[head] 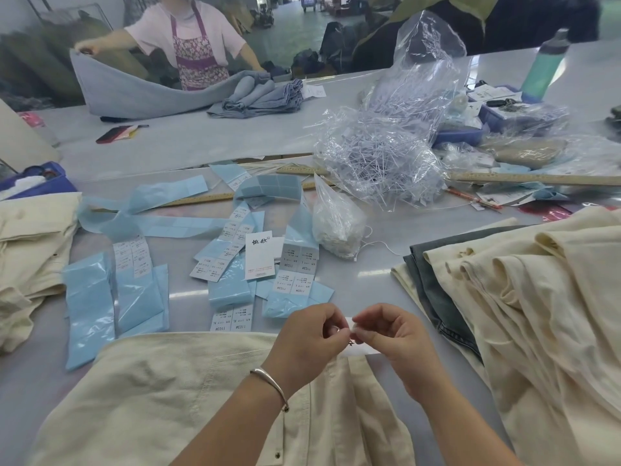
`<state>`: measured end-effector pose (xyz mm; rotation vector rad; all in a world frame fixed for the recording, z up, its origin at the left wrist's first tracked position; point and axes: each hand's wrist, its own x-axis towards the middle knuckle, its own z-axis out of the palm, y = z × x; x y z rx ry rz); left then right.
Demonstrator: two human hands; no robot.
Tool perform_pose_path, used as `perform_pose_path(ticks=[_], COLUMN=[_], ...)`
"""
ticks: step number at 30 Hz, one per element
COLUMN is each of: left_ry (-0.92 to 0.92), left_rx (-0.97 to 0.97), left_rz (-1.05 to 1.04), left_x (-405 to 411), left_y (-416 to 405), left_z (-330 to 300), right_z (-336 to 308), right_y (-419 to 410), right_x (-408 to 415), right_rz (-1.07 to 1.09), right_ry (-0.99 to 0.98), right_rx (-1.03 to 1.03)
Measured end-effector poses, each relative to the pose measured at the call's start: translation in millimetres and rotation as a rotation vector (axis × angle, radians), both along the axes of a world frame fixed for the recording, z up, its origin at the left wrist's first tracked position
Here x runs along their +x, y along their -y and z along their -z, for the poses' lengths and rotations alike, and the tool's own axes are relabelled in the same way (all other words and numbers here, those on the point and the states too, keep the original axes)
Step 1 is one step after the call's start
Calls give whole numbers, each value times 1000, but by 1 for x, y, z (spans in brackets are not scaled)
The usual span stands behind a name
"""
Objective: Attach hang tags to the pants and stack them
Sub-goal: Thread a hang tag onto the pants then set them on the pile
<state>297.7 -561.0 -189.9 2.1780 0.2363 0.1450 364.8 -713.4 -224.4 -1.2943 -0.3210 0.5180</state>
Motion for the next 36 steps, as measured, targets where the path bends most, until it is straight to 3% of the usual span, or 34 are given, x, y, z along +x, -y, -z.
perform_pose_path(ticks=[9, 15, 20, 23, 27, 29, 31, 33, 36], left_ry=[-33, -32, -83, -102, -136, -138, -152, -173, -278], left_rx=[99, -233, -296, -195, 112, 147, 174, 226, 315], left_rz=[75, 125, 79, 31, 10, -29, -92, -183, -360], left_x=[0, -1, -1, -6, -20, -38, -65, -94, -143], left_y=[-4, -14, -19, -18, -34, -57, -91, -127, -178], left_z=[4, 11, 24, 35, 42, 42, 44, 49, 55], right_z=[-11, -17, -19, -19, -17, -17, -12, -4, 7], right_y=[-1, 5, 3, -2, -16, -28, -46, -68, -91], right_x=[4, 8, -1, -9, -24, -46, -70, -95, -115], right_rz=[-73, -186, -184, -168, -87, 75, 178, 170, 23], right_ry=[273, 131, 162, 299, 644, 771, 903, 1016, 901], right_rx=[-240, -126, -199, -470, -1204, -1206, -1073, -1057, -1325])
